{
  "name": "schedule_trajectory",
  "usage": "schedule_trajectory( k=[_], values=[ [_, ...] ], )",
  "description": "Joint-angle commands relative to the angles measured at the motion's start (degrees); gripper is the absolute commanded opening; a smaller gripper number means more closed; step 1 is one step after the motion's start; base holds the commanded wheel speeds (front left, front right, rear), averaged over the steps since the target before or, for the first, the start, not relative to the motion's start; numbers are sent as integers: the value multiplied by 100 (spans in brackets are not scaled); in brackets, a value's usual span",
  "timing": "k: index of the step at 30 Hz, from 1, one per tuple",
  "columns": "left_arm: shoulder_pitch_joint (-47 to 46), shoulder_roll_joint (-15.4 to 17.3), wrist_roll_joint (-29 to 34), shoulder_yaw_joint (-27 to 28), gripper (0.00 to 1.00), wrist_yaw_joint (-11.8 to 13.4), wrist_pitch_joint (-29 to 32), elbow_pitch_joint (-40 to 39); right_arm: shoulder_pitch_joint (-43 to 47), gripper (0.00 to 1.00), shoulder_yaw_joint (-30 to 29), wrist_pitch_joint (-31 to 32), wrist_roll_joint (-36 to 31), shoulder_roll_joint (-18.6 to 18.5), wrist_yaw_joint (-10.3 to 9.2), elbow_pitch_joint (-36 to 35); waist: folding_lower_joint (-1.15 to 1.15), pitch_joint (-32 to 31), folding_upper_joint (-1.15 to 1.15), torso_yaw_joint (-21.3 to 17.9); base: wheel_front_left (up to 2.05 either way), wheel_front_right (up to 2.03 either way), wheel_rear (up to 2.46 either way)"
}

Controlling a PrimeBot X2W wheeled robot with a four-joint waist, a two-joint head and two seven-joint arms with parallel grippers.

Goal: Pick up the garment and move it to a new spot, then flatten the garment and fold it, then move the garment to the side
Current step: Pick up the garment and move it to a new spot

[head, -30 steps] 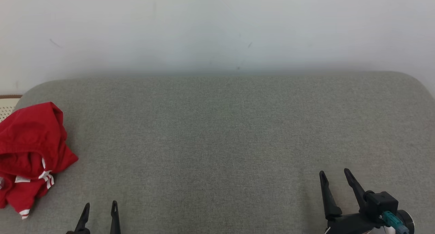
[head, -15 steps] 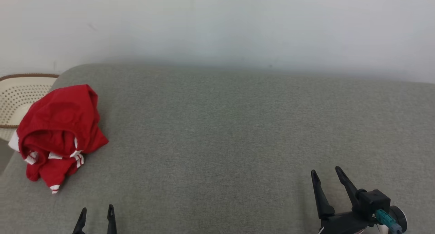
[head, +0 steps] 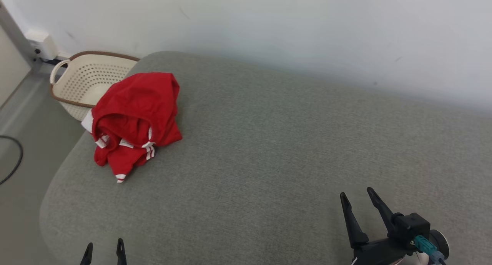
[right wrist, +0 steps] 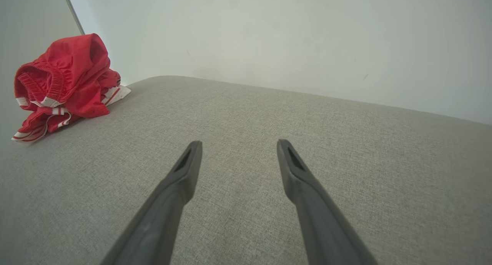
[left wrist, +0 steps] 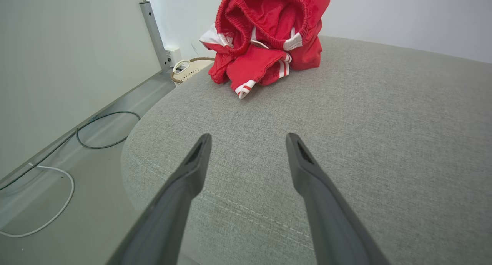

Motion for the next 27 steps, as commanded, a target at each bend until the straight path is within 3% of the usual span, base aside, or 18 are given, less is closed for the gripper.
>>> schedule_trajectory(
  k=[1, 13, 27],
  values=[
    [63, -1, -4, 36, 100, -32, -11, 9, 2, 100, 24, -9, 48, -19, 4, 38, 0, 18, 0, 545, 0, 0, 0],
    [226, -6, -75, 206, 100, -244, -12, 47, 4, 100, 112, -9, 94, 27, 4, 93, 0, -40, 0, 1153, 0, 0, 0],
    [-48, -13, -350, 460, 100, -493, -12, 267, -159, 100, 125, -9, 103, -108, 4, 26, 0, 249, 0, 878, 0, 0, 0]
  ],
)
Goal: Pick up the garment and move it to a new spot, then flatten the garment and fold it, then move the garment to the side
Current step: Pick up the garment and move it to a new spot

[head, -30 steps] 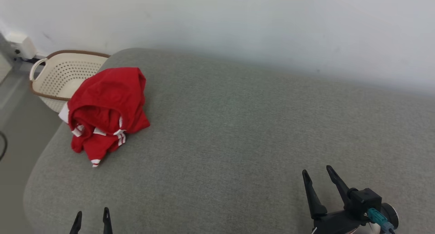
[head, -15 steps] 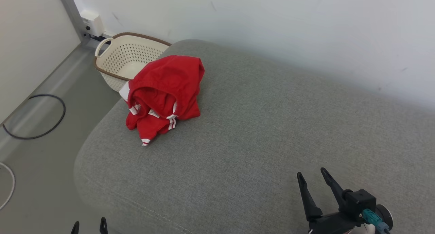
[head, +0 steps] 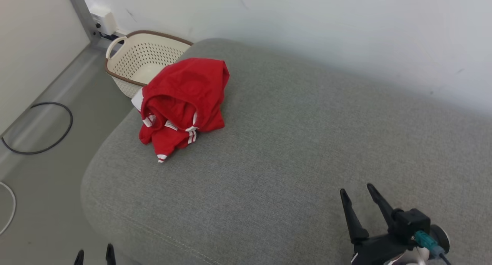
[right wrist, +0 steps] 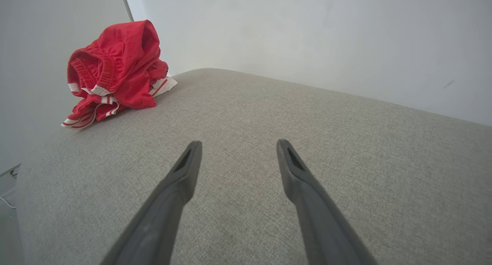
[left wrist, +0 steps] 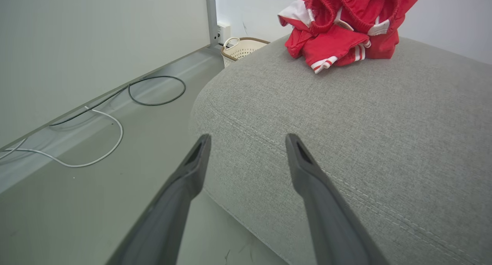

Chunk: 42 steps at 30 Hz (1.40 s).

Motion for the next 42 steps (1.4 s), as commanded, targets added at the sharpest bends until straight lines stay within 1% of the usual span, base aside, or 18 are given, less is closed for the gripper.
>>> schedule_trajectory(
  k=[1, 5, 9, 13, 20, 22, 25, 28, 32, 35, 38, 42],
  values=[
    [-156, -2, -26, 36, 100, -51, -12, 21, -77, 100, 8, -9, -8, -55, 4, -49, 0, 167, 0, -127, 0, 0, 0],
    [-591, -1, 48, 35, 100, -250, -12, 165, -180, 100, -33, -9, -16, -178, 4, -80, 0, 421, 0, -250, 0, 0, 0],
    [-1188, 124, 153, -1, 100, -393, -12, 264, -311, 100, 6, -9, -19, -308, 4, -129, 0, 665, 0, -386, 0, 0, 0],
    [-1888, 409, 252, -102, 100, -536, -12, 428, -410, 100, 34, -9, -8, -398, 4, -185, 0, 891, 0, -580, 0, 0, 0],
    [-3057, 961, 408, -301, 100, -624, -12, 902, -615, 100, 47, -8, 7, -571, 4, -264, 0, 1243, 0, -970, 0, 0, 0],
    [-3200, 1023, 423, -327, 100, -624, -11, 1006, -630, 100, 38, -8, 7, -598, 4, -279, 0, 1286, 0, -1024, 0, 0, 0],
    [-3597, 1259, 446, -390, 100, -638, -12, 1422, -715, 100, 47, -8, 26, -636, 4, -316, 0, 1428, 0, -1204, 0, 0, 0],
    [-3940, 1407, 431, -542, 100, -672, -12, 1800, -766, 100, 33, -8, 43, -665, 4, -343, 0, 1546, 0, -1350, 0, 0, 0],
    [-4324, 1704, 543, -736, 100, -667, -12, 2362, -796, 100, 26, -8, 63, -679, 4, -349, 0, 1685, 0, -1518, 0, 0, 0],
    [-4587, 1763, 596, -783, 100, -596, -12, 2721, -841, 100, -10, -8, 53, -682, 4, -382, 0, 1775, 0, -1609, 0, 0, 0],
    [-4784, 1871, 683, -842, 100, -482, -12, 2892, -882, 100, -48, -8, 51, -673, 4, -420, 0, 1871, 0, -1689, 0, 0, 0],
    [-4988, 1901, 681, -899, 100, -413, -12, 3128, -941, 100, -47, -6, 85, -707, 4, -444, 0, 1990, 0, -1770, 0, 0, 0]
  ],
)
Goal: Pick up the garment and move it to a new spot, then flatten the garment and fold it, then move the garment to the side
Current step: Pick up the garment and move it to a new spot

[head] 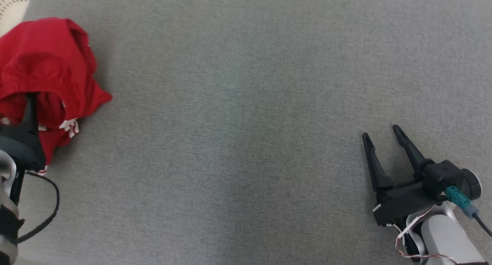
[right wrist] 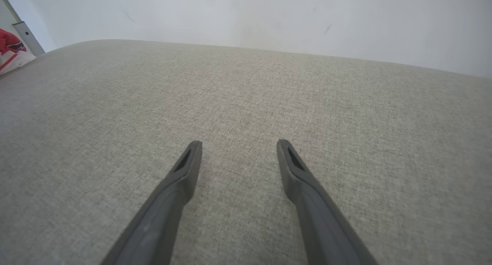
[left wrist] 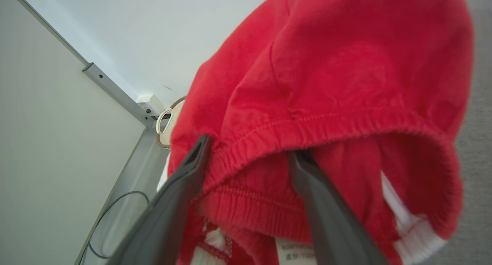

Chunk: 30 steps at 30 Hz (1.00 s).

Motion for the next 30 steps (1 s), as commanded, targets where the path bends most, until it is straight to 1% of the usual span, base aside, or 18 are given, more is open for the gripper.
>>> schedule_trajectory(
  k=[1, 5, 8, 9, 10, 11, 13, 16, 18, 21, 23, 24, 25, 30],
  values=[
    [-94, 55, -14, -20, 100, 26, -5, 165, -66, 100, 7, -2, 66, -36, 4, 18, -1, 145, -1, -131, 0, 0, 0],
    [-333, 111, -85, -22, 100, 21, 41, 520, -122, 100, 13, -1, 71, -43, 3, 18, -1, 248, -1, -204, 0, 0, 0],
    [-462, 85, -91, -54, 100, 22, 113, 757, -137, 100, 5, 0, 89, -36, 3, 37, -1, 303, -1, -252, 0, 0, 0],
    [-509, 88, -108, -53, 58, 41, 116, 813, -141, 100, -4, 0, 94, -32, 3, 40, -1, 317, -1, -261, 0, 0, 0],
    [-542, 92, -110, -62, 13, 38, 136, 879, -144, 100, -13, 1, 101, -22, 3, 49, -1, 328, -1, -271, 0, 0, 0],
    [-577, 87, -115, -66, 0, 31, 122, 933, -145, 100, -19, 2, 102, -14, 1, 56, -1, 336, -1, -279, 0, 0, 0],
    [-669, 87, -129, -95, 0, 75, 83, 1003, -139, 100, -32, 5, 109, 10, 0, 91, -1, 326, -1, -291, 0, 0, 0],
    [-788, 107, -68, -166, 0, 136, 10, 811, -81, 100, -55, 5, 116, 60, 0, 110, -1, 237, -1, -277, 0, 0, 0],
    [-826, 122, -17, -241, 0, 164, -16, 565, -47, 100, -58, 4, 115, 101, 1, 117, -1, 150, -1, -257, 0, 0, 0],
    [-831, 149, 3, -295, 0, 206, -16, -173, -24, 100, -50, -1, 128, 180, 1, 112, -1, -1, -1, -225, 0, 0, 0],
    [-735, 160, -23, -345, 0, 173, -14, -526, -20, 100, -39, -2, 140, 236, 1, 113, -1, -112, -1, -213, 0, 0, 0],
    [-735, 160, -23, -345, 0, 173, -14, -526, -20, 100, -39, -2, 140, 236, 1, 113, -1, -112, -1, -213, 0, 0, 0],
    [-709, 165, -25, -383, 0, 156, -14, -688, 1, 100, -28, -2, 148, 262, 1, 117, -1, -174, -1, -210, 0, 0, 0],
    [-740, 133, -79, -568, 0, 14, -16, -1471, 56, 100, 24, -2, 192, 391, 1, 203, -1, -434, -1, -251, 0, 0, 0]
  ],
)
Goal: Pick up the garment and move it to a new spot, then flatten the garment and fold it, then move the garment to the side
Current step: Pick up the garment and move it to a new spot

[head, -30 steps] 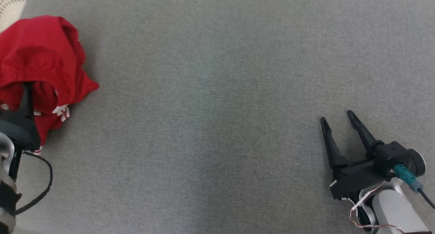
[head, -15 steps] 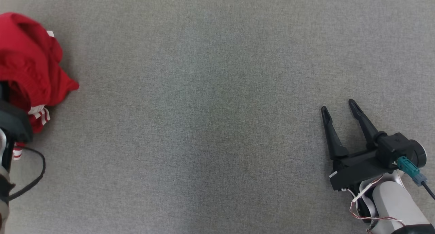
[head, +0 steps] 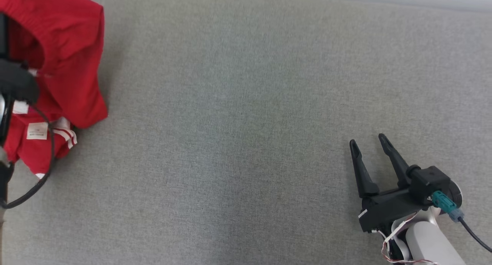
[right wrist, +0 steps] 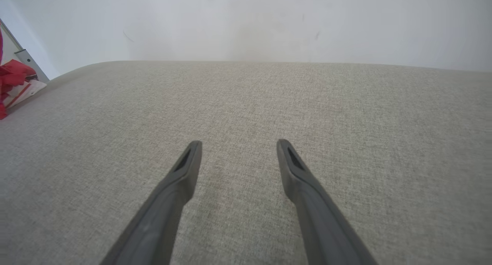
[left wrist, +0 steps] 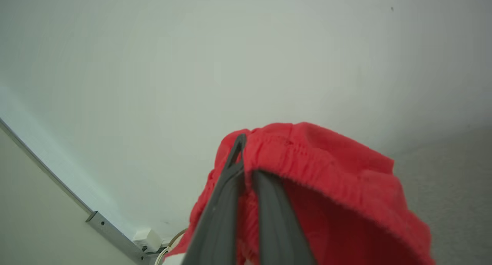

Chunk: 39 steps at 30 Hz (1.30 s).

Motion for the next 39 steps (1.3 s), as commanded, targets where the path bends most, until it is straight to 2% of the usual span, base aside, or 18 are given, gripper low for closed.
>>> schedule_trajectory(
  k=[1, 5, 13, 22, 27, 34, 35, 36, 37, 39],
  values=[
    [8, -31, -66, -47, 0, -32, -26, -111, 49, 100, -3, -2, 31, 27, -4, 20, 0, -170, -1, -37, 0, 0, 0],
    [60, -209, -206, -189, 0, -127, -25, -639, 111, 100, -27, -2, 66, 104, -4, 34, 0, -315, -1, -147, 0, 0, 0],
    [586, -868, -651, -421, 0, -205, -20, -1422, 213, 100, -107, -2, 77, 284, -4, 49, 0, -519, -1, -552, 0, 0, 0],
    [1441, -1748, -1051, -728, 0, -249, -20, -1539, 280, 100, -199, -2, 77, 432, -4, 48, 0, -575, -1, -1158, 0, 0, 0],
    [1768, -1950, -1193, -1046, 0, -266, -20, -1617, 275, 100, -216, -3, 90, 468, -4, 74, 0, -612, -1, -1509, 0, 0, 0],
    [2287, -1988, -1479, -1783, 0, -273, -20, -1541, 347, 100, -239, -3, 132, 493, -4, 93, 0, -676, -1, -1865, 0, 0, 0],
    [2342, -1986, -1531, -1896, 16, -272, -20, -1483, 351, 100, -246, -2, 132, 489, -4, 92, 0, -674, -1, -1893, 0, 0, 0],
    [2417, -1986, -1533, -1976, 49, -254, -20, -1391, 356, 100, -243, -3, 124, 495, -4, 89, 0, -676, -1, -1921, 0, 0, 0],
    [2478, -1986, -1583, -2059, 100, -238, -20, -1299, 362, 100, -256, -2, 126, 498, -4, 90, 0, -679, -1, -1937, 0, 0, 0],
    [2525, -1989, -1611, -2124, 100, -222, -20, -1215, 365, 100, -259, -2, 130, 500, -4, 94, 0, -683, -1, -1950, 0, 0, 0]
  ],
)
